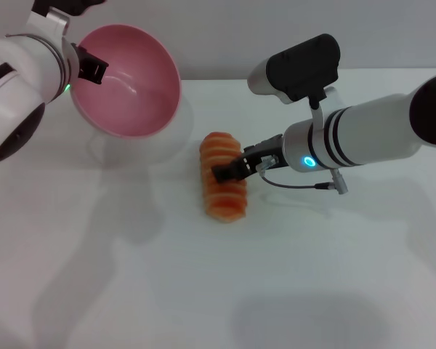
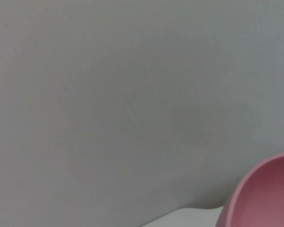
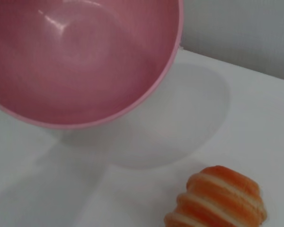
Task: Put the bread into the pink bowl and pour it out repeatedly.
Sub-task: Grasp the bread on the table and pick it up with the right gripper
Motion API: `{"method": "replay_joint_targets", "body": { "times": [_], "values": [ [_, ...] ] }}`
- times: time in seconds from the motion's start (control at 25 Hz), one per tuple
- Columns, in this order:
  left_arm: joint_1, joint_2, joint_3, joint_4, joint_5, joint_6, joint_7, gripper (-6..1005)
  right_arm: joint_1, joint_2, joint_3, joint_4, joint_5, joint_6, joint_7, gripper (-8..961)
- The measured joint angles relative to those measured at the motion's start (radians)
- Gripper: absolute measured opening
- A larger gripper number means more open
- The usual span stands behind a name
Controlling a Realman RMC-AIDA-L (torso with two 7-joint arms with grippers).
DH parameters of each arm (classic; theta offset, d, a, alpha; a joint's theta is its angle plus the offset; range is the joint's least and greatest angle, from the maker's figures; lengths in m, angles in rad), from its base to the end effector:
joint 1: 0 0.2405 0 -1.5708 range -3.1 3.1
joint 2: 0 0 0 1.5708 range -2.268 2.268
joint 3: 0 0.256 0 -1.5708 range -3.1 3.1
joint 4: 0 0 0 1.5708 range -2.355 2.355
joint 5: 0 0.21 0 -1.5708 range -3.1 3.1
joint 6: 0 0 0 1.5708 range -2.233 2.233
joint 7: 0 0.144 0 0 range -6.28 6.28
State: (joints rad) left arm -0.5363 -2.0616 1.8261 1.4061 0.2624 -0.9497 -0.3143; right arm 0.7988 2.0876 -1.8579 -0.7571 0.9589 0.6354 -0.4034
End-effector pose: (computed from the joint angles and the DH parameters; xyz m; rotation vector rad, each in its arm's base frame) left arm -0.1613 0.4102 0.0100 -1.8050 -0.6312 0.2161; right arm 0.1628 0.3975 -0.1243 -2.4691 0.9829 -0.0355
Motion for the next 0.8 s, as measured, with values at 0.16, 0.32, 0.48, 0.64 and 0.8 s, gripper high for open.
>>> {"method": "replay_joint_targets", "body": {
  "times": [0.16,0.32,0.48,0.64,0.8],
  "values": [
    [0.000,0.000,0.001,0.000,0.000,0.003,0.005,85,0.003,0.000,-0.026,0.013,0.001,-0.016,0.003,779],
    [0.000,0.000,0.001,-0.005,0.000,0.004,0.012,87,0.005,0.002,-0.057,0.022,0.014,-0.034,0.004,778],
    [0.003,0.000,0.001,-0.007,0.000,0.005,0.012,90,-0.001,0.002,-0.088,0.008,0.035,-0.046,-0.013,776],
    [0.006,0.000,0.000,-0.008,0.000,0.005,0.012,93,-0.007,0.000,-0.099,-0.005,0.036,-0.049,-0.014,662],
    [0.006,0.000,0.000,-0.008,0.000,0.002,0.012,96,-0.030,-0.002,-0.100,-0.035,0.033,-0.054,-0.015,568]
  ]
}}
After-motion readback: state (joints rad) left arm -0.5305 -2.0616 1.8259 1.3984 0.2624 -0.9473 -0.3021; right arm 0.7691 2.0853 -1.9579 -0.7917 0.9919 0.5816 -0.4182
